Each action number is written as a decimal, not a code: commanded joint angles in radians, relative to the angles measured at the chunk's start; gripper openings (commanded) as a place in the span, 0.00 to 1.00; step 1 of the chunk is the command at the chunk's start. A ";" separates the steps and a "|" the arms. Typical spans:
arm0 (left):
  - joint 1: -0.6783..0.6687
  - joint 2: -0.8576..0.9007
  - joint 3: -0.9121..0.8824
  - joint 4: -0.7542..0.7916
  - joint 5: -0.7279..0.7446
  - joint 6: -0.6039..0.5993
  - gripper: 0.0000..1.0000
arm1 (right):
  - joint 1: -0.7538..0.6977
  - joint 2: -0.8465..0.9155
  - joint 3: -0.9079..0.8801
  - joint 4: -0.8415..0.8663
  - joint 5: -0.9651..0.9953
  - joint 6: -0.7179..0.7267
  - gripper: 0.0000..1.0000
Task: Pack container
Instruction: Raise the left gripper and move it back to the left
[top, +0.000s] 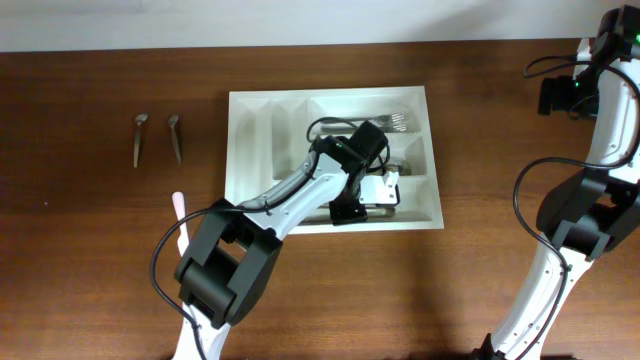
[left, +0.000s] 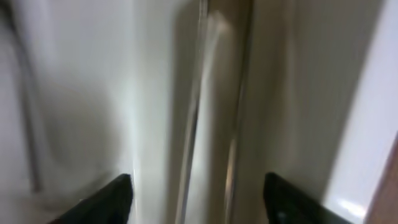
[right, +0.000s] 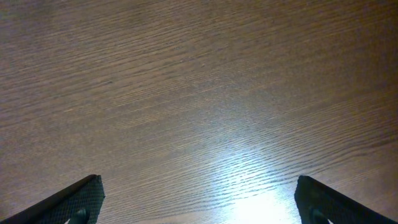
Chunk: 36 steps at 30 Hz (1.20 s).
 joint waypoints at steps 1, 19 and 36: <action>0.000 -0.003 0.076 -0.001 -0.037 0.009 0.80 | -0.005 0.004 -0.004 0.000 -0.002 0.007 0.99; 0.002 -0.081 0.616 -0.161 -0.038 -0.192 0.99 | -0.005 0.004 -0.004 0.000 -0.002 0.007 0.99; 0.309 -0.190 0.648 -0.304 -0.331 -0.823 0.99 | -0.005 0.004 -0.004 0.000 -0.002 0.007 0.99</action>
